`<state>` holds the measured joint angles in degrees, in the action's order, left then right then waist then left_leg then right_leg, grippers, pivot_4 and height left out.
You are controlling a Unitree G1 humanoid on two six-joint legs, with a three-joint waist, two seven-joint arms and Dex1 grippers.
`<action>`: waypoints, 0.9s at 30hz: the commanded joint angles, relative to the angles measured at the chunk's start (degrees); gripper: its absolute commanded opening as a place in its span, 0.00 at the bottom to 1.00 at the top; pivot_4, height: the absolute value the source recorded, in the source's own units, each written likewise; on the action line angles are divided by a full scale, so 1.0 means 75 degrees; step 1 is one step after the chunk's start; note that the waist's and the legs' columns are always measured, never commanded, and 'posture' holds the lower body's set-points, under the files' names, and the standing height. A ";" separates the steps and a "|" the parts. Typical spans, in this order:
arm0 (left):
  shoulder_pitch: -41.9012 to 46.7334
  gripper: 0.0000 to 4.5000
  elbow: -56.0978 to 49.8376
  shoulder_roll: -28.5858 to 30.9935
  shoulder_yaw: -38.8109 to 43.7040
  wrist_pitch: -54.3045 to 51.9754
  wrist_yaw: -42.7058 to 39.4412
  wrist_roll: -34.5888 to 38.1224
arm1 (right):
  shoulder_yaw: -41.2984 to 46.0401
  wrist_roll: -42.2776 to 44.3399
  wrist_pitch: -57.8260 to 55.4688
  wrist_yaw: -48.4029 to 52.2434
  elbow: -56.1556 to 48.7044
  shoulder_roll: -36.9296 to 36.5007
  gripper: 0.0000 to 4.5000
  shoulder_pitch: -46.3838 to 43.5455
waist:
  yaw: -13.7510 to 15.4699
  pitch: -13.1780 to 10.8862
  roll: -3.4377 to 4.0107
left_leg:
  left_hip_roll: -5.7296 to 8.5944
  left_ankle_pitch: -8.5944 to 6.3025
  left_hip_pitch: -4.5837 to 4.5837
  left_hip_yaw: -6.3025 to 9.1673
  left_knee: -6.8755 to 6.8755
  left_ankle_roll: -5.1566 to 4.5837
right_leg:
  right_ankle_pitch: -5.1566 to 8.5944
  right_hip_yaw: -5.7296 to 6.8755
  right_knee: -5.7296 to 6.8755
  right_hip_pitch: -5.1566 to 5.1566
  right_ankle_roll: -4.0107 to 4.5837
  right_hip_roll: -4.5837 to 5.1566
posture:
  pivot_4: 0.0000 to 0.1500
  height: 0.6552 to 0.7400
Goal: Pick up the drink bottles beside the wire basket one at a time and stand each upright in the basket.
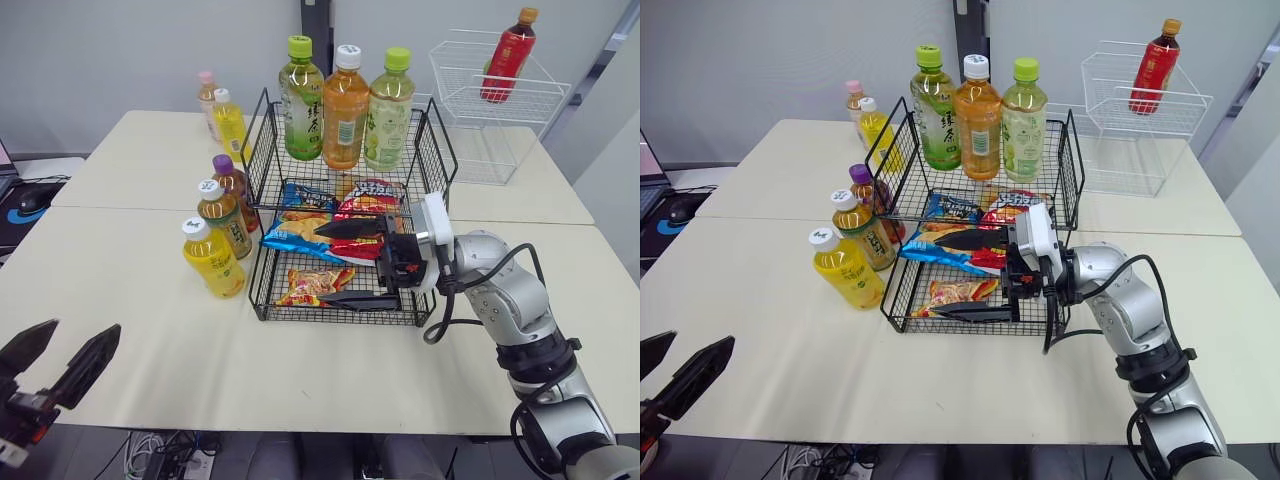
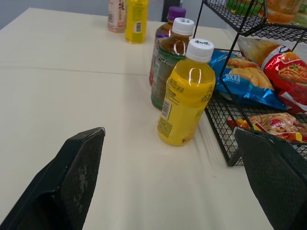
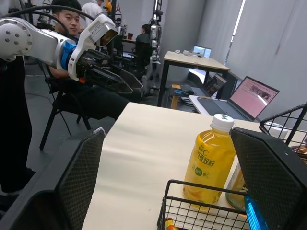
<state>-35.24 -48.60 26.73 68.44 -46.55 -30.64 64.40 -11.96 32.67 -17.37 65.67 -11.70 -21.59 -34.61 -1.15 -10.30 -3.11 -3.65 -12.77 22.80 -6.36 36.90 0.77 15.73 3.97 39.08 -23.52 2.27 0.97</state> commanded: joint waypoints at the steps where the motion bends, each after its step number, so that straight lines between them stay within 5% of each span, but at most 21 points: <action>1: 0.0067 1.00 0.0126 0.0366 -0.0301 0.0373 0.0357 0.0220 | 0.0265 0.0010 0.0040 -0.0205 -0.0424 -0.0074 1.00 0.0022 | 0.0002 -0.0001 0.0001 | 0.0000 0.0000 -0.0001 -0.0001 0.0002 0.0000 | -0.0001 -0.0002 0.0000 0.0000 -0.0002 0.0000 | 1.00 1.00; 12: 0.2018 1.00 0.0831 0.1762 -0.2534 0.0945 0.1199 -0.0906 | 0.0277 -0.0034 -0.0074 -0.0672 -0.0737 -0.0189 1.00 0.0118 | 0.0132 -0.0003 0.0005 | 0.0000 0.0001 -0.0001 -0.0001 -0.0004 0.0000 | 0.0000 0.0002 0.0000 0.0000 0.0003 -0.0001 | 1.00 1.00; 20: 0.3990 1.00 0.2007 0.1807 -0.5055 0.1559 0.1303 -0.2707 | 0.0278 -0.0088 -0.0172 -0.0950 -0.0951 -0.0212 1.00 0.0161 | 0.0150 -0.0002 0.0003 | -0.0003 0.0001 0.0007 -0.0005 -0.0008 0.0000 | -0.0001 0.0005 -0.0005 -0.0002 0.0000 -0.0001 | 1.00 1.00; 27: 0.4854 1.00 0.2771 0.1866 -0.5890 0.2014 0.0828 -0.3541 | 0.0333 -0.0121 -0.0247 -0.1146 -0.1170 -0.0283 1.00 0.0276 | 0.0138 -0.0003 0.0005 | -0.0004 0.0001 0.0007 -0.0008 -0.0017 0.0000 | 0.0000 0.0005 -0.0006 -0.0005 0.0000 -0.0001 | 1.00 1.00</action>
<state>-0.21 -27.77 40.10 24.37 -33.25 -23.43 38.95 -10.76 31.48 -19.34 57.70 -18.10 -23.57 -32.44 -0.12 -10.33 -3.08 -3.68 -12.76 22.86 -6.40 36.77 0.77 15.73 4.02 39.03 -23.56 2.27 0.97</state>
